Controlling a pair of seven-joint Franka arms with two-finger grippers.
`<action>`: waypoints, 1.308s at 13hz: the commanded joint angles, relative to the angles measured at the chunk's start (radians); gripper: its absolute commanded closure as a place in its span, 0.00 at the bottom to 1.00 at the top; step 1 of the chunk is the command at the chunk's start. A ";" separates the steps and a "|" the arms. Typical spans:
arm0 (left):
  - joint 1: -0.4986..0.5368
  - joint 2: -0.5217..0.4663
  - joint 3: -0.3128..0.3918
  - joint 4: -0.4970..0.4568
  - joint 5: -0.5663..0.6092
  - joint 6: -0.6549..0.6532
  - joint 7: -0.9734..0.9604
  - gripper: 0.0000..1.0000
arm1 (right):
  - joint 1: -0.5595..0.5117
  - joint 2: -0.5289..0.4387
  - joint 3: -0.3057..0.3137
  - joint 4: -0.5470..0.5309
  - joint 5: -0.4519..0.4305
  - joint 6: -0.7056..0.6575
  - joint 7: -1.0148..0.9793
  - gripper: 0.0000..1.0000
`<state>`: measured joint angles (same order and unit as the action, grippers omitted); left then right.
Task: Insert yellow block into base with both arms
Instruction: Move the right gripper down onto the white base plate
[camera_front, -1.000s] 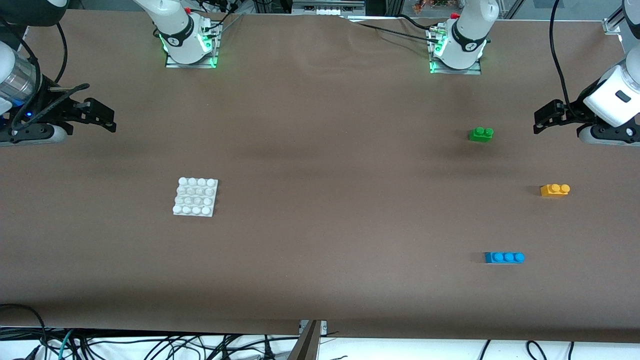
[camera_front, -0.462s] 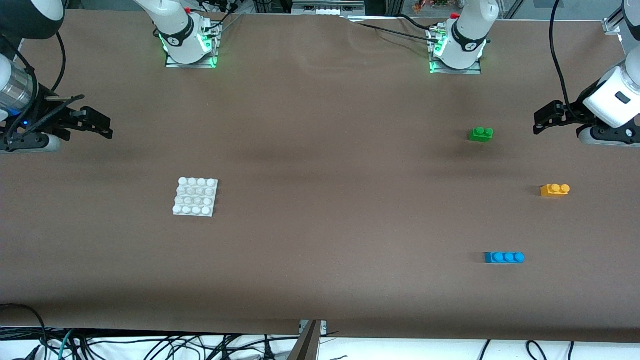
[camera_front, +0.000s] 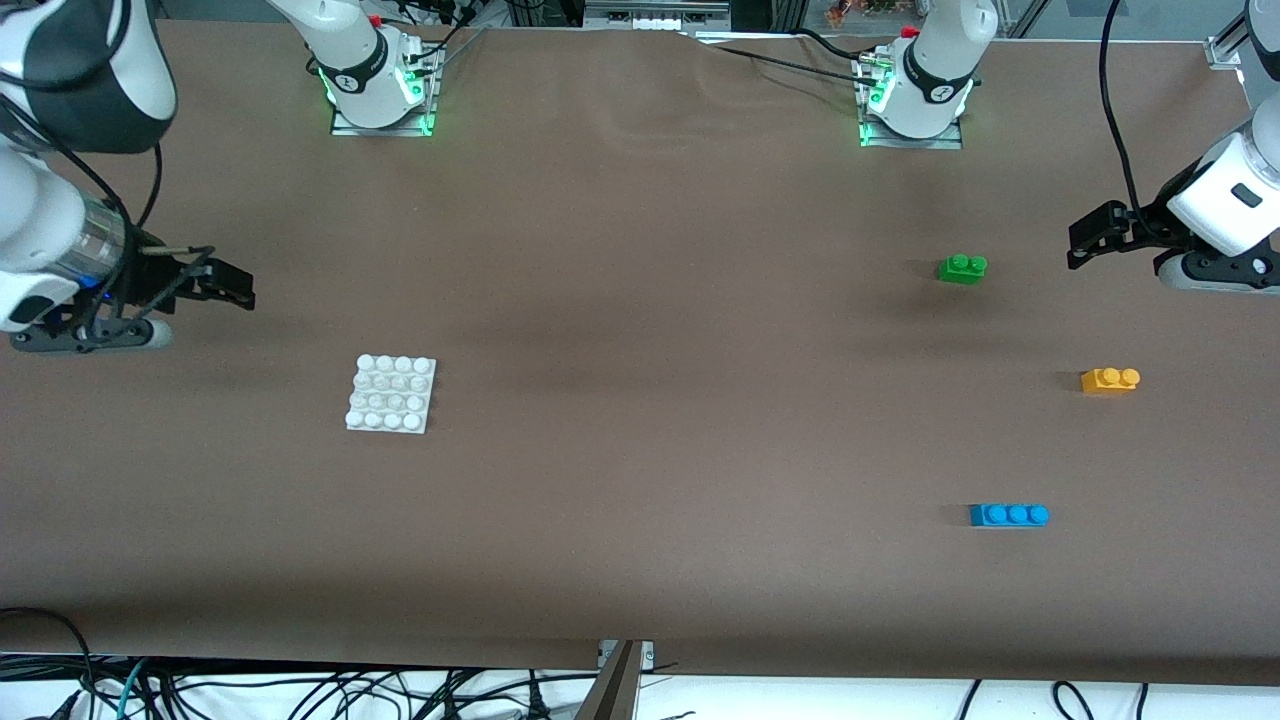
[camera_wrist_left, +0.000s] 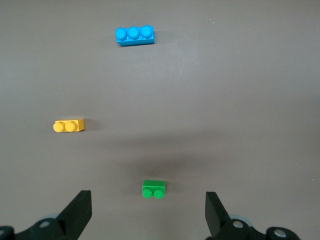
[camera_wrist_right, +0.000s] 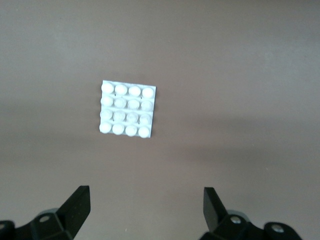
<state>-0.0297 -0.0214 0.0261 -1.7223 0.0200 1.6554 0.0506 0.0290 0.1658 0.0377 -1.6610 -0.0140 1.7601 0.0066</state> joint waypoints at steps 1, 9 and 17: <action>0.002 0.011 -0.002 0.027 0.011 -0.016 -0.002 0.00 | 0.002 -0.017 0.008 -0.205 -0.006 0.244 0.061 0.00; 0.002 0.011 -0.003 0.027 0.011 -0.016 -0.002 0.00 | 0.025 0.230 0.013 -0.439 -0.006 0.887 0.148 0.00; 0.002 0.011 -0.002 0.027 0.011 -0.016 -0.002 0.00 | 0.025 0.328 0.014 -0.479 -0.004 1.056 0.167 0.00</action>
<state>-0.0297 -0.0203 0.0261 -1.7210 0.0200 1.6554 0.0506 0.0570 0.4910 0.0453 -2.1053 -0.0138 2.7587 0.1558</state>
